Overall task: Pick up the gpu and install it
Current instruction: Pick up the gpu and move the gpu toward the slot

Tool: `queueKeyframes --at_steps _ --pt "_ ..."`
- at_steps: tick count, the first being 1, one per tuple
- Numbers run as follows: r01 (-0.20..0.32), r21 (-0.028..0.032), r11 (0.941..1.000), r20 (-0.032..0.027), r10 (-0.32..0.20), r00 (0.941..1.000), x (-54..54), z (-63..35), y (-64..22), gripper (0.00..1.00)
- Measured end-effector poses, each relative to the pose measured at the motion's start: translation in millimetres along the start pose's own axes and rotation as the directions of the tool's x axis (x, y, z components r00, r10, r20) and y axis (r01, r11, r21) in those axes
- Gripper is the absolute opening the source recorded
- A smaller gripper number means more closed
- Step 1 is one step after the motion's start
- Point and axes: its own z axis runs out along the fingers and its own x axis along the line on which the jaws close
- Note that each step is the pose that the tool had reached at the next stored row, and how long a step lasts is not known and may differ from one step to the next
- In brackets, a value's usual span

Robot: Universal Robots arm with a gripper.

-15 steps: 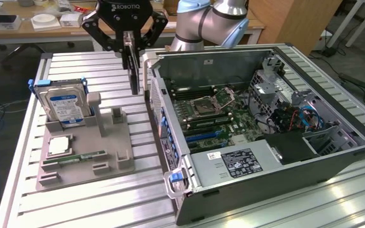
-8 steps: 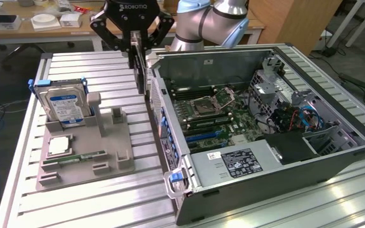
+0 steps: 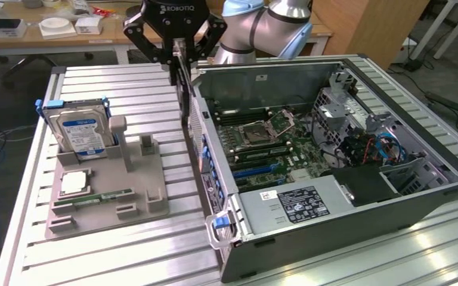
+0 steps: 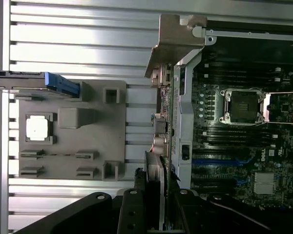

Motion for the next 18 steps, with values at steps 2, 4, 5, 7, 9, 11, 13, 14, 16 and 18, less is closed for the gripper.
queueKeyframes --at_steps 2,4,5,7,9,11,13,14,16,18 --pt "0.0 0.0019 1.0 0.0021 0.0 1.0 -2.9 0.1 0.2 0.27" --pt "0.0 0.0042 1.0 0.0047 0.0 1.0 -5.6 0.2 0.3 0.27" --pt "0.0 0.0055 1.0 0.0062 0.0 1.0 -6.8 0.2 0.4 0.27" --pt "0.001 0.0112 0.9999 0.01 -0.001 0.9999 -9.2 0.3 0.5 0.27" --pt "0.001 0.0216 0.9998 0.0156 -0.001 0.9999 -11.7 0.4 0.8 0.27" --pt "0.001 0.0255 0.9997 0.019 -0.002 0.9998 -14.3 0.5 0.7 0.27" --pt "0.001 0.0254 0.9997 0.0193 -0.002 0.9998 -16.6 0.7 0.7 0.27" --pt "0.001 0.0254 0.9997 0.0193 -0.002 0.9998 -17.9 0.8 0.7 0.27" --pt "0.001 0.0254 0.9997 0.0193 -0.002 0.9998 -20.4 0.9 0.6 0.27" --pt "0.001 0.0255 0.9997 0.0192 -0.002 0.9998 -23.4 1.0 0.6 0.27"
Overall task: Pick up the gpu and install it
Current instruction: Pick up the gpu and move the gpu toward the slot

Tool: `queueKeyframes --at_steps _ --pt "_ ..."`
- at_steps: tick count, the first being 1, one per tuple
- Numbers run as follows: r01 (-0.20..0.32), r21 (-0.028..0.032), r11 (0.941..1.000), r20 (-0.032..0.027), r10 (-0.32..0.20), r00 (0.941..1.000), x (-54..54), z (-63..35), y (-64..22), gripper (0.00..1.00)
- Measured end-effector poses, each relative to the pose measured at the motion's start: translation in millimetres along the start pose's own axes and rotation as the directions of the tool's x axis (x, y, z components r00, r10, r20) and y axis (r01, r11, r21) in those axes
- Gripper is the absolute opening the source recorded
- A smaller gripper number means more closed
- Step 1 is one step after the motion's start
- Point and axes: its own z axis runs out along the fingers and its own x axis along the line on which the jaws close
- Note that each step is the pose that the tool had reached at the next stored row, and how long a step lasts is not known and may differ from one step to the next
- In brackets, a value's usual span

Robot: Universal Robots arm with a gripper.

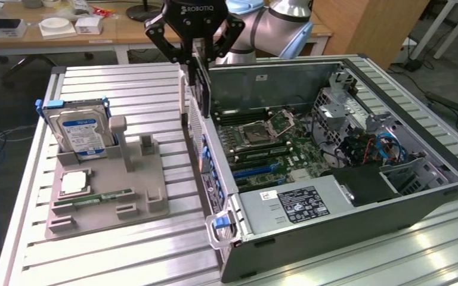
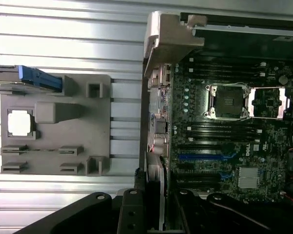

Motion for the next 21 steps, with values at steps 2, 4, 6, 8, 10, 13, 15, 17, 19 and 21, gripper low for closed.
queueKeyframes --at_steps 2,4,6,8,10,13,15,17,19,21 --pt "0.0 0.0 1.0 -0.0009 0.0 1.0 -5.1 0.3 -0.1 0.27" --pt "0.0 -0.0001 1.0 -0.006 0.0 1.0 -11.5 0.6 -0.3 0.27" --pt "0.0 -0.0002 1.0 -0.017 0.0 0.9999 -17.8 0.9 -0.4 0.27" --pt "0.0 -0.0006 1.0 -0.0289 0.0 0.9996 -23.0 1.2 -0.5 0.27" --pt "0.0 -0.0006 1.0 -0.0315 0.0 0.9995 -26.0 1.4 -0.5 0.27" --pt "0.0 -0.0006 1.0 -0.0316 0.0 0.9995 -28.2 1.6 -0.6 0.27" --pt "0.0 -0.0006 1.0 -0.0315 0.0 0.9995 -30.8 2.0 -0.6 0.27" --pt "0.0 -0.0006 1.0 -0.0315 0.0 0.9995 -34.0 2.2 -0.7 0.27" --pt "0.0 -0.0005 1.0 -0.0316 0.0 0.9995 -37.1 2.5 -0.8 0.27" --pt "0.0 -0.0005 1.0 -0.0316 0.0 0.9995 -40.6 2.8 -0.8 0.27"
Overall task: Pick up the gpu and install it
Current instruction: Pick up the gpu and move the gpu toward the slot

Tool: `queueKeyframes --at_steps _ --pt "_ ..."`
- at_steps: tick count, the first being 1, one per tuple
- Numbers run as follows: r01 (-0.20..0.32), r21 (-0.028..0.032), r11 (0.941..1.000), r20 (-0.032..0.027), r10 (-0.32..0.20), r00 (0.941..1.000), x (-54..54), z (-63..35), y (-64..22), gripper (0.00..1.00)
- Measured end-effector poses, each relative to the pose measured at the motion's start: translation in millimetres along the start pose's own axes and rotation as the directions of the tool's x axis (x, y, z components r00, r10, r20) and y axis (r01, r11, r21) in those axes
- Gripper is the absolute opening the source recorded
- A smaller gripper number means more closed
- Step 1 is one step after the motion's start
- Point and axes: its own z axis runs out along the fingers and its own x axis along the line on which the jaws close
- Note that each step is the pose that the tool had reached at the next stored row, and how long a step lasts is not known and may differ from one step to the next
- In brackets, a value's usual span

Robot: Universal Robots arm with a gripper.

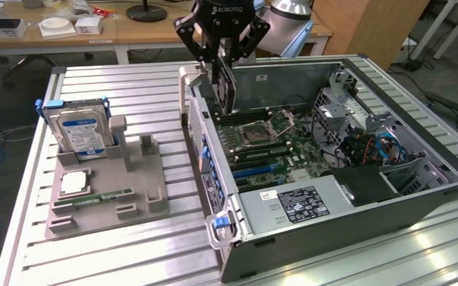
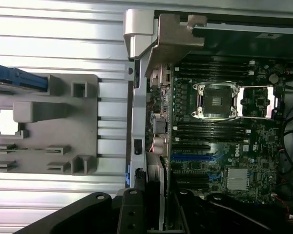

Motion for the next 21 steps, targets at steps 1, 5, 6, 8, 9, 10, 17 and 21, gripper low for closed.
queueKeyframes --at_steps 1,5,6,8,9,10,17,21 --pt "0.0 -0.0001 1.0 0.0001 0.0 1.0 -1.8 0.1 0.0 0.27" --pt "0.0 -0.0001 1.0 0.0001 0.0 1.0 -8.9 0.6 -0.2 0.27" --pt "0.0 -0.0001 1.0 0.0001 0.0 1.0 -10.7 0.6 -0.2 0.27" --pt "0.0 -0.0001 1.0 0.0001 0.0 1.0 -14.2 0.9 -0.3 0.27" --pt "0.0 -0.0001 1.0 0.0001 0.0 1.0 -16.0 0.9 -0.3 0.27" --pt "0.0 0.0 1.0 0.0 0.0 1.0 -17.8 1.0 -0.3 0.27" --pt "0.0 0.0 1.0 0.0 0.0 1.0 -30.1 1.6 -0.6 0.27" --pt "0.0 0.0 1.0 0.0001 0.0 1.0 -37.4 2.0 -0.7 0.27"
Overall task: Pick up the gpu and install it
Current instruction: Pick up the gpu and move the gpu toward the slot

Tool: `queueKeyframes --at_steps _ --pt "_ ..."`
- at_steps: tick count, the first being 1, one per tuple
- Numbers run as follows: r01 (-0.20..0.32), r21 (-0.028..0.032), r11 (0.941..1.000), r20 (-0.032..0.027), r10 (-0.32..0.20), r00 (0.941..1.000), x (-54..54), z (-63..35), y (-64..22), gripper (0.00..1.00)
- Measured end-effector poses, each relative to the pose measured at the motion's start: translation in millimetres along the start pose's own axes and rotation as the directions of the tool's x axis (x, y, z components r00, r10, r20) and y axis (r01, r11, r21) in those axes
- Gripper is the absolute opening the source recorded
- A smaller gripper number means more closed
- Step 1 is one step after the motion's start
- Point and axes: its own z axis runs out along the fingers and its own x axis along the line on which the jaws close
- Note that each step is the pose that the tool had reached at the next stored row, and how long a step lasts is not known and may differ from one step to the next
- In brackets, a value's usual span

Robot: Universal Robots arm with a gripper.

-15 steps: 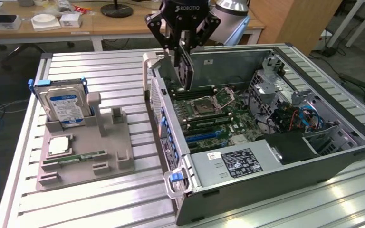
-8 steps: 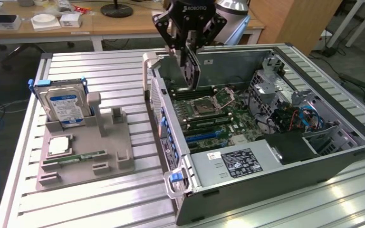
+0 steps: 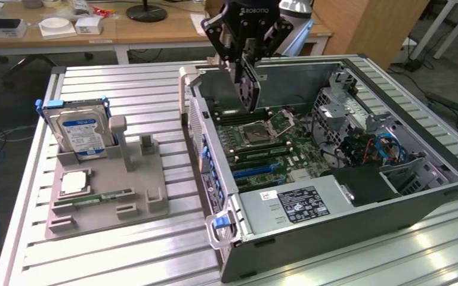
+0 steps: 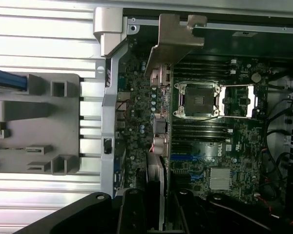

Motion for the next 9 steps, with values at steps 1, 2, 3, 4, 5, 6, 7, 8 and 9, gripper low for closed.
queueKeyframes --at_steps 1,2,3,4,5,6,7,8,9 --pt "0.0 -0.0001 1.0 0.0001 0.0 1.0 -1.9 0.1 0.0 0.27" --pt "0.0 -0.0001 1.0 0.0 0.0 1.0 -3.8 0.2 -0.1 0.27" --pt "0.0 -0.0001 1.0 0.0 0.0 1.0 -5.7 0.3 -0.1 0.27" --pt "0.0 -0.0001 1.0 0.0 0.0 1.0 -7.6 0.4 -0.2 0.27" --pt "0.0 -0.0001 1.0 0.0 0.0 1.0 -9.6 0.5 -0.2 0.27" --pt "0.0 0.0 1.0 0.0 0.0 1.0 -11.4 0.6 -0.2 0.27" --pt "0.0 0.0 1.0 0.0 0.0 1.0 -13.4 0.7 -0.3 0.27" --pt "0.0 -0.0001 1.0 0.0001 0.0 1.0 -15.4 0.9 -0.3 0.27" --pt "0.0 -0.0001 1.0 0.0 0.0 1.0 -17.6 0.9 -0.3 0.27"
